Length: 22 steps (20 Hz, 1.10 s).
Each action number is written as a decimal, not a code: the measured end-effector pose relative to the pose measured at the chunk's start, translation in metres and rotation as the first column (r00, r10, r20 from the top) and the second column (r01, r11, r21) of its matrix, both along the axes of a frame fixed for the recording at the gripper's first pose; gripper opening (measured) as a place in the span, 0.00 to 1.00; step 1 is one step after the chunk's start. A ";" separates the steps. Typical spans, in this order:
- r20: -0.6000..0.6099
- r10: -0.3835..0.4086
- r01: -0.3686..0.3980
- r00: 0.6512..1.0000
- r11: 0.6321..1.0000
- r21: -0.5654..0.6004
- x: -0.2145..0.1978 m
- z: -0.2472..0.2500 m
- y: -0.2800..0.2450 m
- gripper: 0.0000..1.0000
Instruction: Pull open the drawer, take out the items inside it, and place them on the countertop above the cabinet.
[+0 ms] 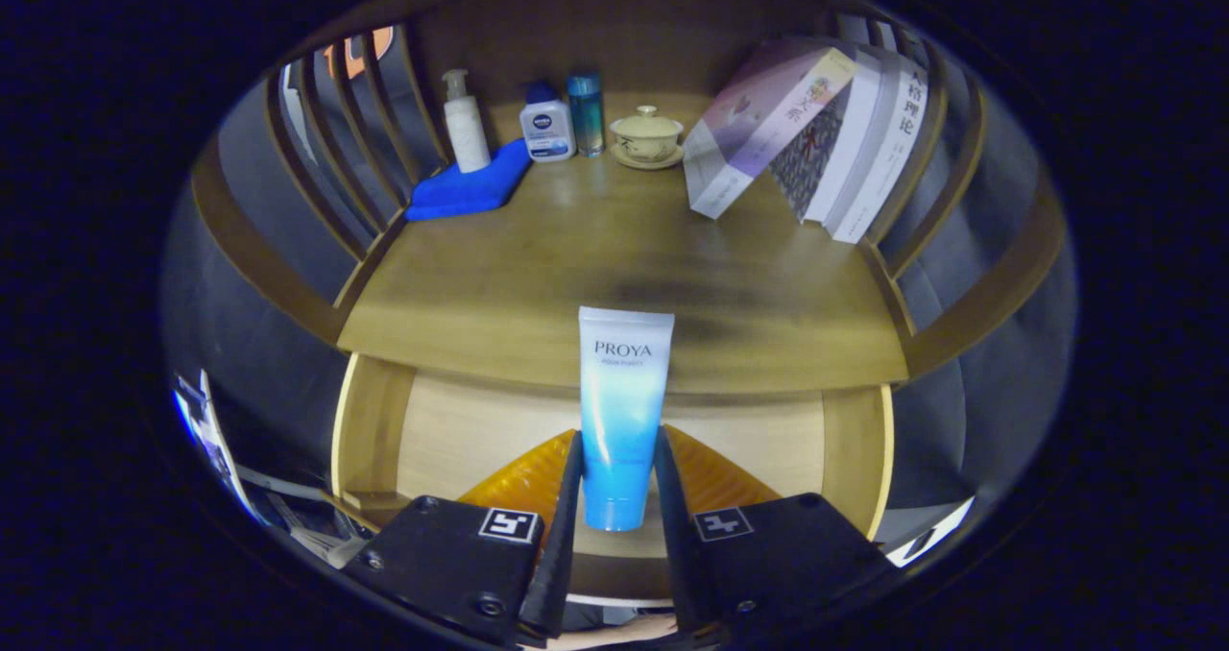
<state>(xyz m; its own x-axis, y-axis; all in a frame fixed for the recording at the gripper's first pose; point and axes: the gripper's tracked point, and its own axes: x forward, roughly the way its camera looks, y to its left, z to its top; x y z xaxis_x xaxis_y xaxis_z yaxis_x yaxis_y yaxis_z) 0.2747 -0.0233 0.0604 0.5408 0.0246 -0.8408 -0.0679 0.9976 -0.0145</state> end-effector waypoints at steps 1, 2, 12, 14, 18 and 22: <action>0.005 -0.006 0.006 1.000 1.000 0.005 0.008 0.002 0.004 0.45; 0.012 -0.010 0.010 1.000 1.000 0.015 0.018 0.004 0.009 0.45; 0.040 -0.037 0.036 0.999 0.999 0.012 0.089 -0.017 0.022 0.45; 0.049 -0.047 0.045 0.998 0.998 0.036 0.093 -0.020 0.020 0.45; 0.091 -0.072 0.066 0.993 0.996 0.059 0.097 -0.021 0.018 0.46; 0.148 -0.091 0.083 0.985 0.995 0.062 0.095 -0.021 0.019 0.59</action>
